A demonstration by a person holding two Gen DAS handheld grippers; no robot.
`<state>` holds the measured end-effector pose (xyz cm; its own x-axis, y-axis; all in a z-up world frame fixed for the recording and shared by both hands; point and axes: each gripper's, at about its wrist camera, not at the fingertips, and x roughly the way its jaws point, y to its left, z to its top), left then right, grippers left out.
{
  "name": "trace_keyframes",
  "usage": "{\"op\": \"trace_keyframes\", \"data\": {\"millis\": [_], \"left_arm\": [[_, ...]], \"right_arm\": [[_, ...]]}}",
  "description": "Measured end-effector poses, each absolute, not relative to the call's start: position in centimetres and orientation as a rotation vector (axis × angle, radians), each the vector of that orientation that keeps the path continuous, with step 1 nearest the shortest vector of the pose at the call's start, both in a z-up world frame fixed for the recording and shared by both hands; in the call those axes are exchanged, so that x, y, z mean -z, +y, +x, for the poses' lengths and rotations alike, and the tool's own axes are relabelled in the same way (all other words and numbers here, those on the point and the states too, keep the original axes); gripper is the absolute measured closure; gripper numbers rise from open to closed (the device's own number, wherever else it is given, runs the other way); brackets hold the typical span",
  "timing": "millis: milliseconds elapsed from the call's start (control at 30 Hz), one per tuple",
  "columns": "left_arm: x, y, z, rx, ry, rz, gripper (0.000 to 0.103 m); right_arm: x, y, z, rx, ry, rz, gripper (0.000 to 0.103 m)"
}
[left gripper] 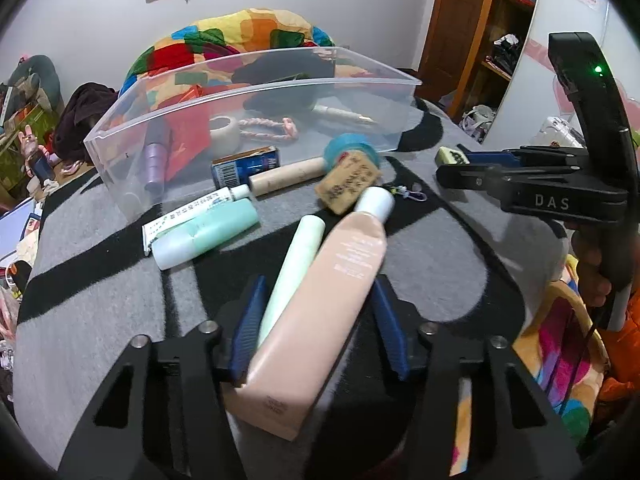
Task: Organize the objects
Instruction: 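Grasp the mint tube with the left tool while the right tool grasps the mahjong tile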
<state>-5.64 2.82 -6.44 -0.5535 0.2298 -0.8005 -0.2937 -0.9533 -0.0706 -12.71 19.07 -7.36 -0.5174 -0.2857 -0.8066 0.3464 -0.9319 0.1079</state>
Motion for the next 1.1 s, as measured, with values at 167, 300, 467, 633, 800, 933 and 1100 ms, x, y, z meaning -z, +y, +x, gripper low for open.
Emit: {"op": "trace_keyframes", "data": {"millis": [167,300,467,633,800,933,1100], "left_arm": [[6.1,3.9,-4.8,-2.539,0.123,-1.278,0.086],[5.9,3.1,-4.5,-2.544,0.073,-1.285,0.088],[5.0,1.8,-3.9,-2.584,0.012,-1.256,0.088],[3.8,1.1,-3.5,-2.632,-0.006,-1.208,0.088],[3.2,0.2,-3.8,-2.655,-0.03,-1.19,0.088],[3.3,-0.7,-4.0,-2.642,-0.059,-1.203,0.088],[3.5,-1.4,-3.8,-2.628,-0.087,-1.221,0.088]], "right_arm": [[7.4,18.6,-11.6,2.426,0.091,1.28,0.066],[7.3,18.0,-10.9,2.401,0.085,1.268,0.066],[6.7,17.2,-10.1,2.392,0.096,1.238,0.066],[5.7,16.9,-10.0,2.392,0.081,1.21,0.066],[4.7,16.1,-9.9,2.394,0.088,1.171,0.066],[4.4,15.5,-9.9,2.382,0.102,1.159,0.066],[4.3,15.1,-9.9,2.371,0.114,1.152,0.066]]}}
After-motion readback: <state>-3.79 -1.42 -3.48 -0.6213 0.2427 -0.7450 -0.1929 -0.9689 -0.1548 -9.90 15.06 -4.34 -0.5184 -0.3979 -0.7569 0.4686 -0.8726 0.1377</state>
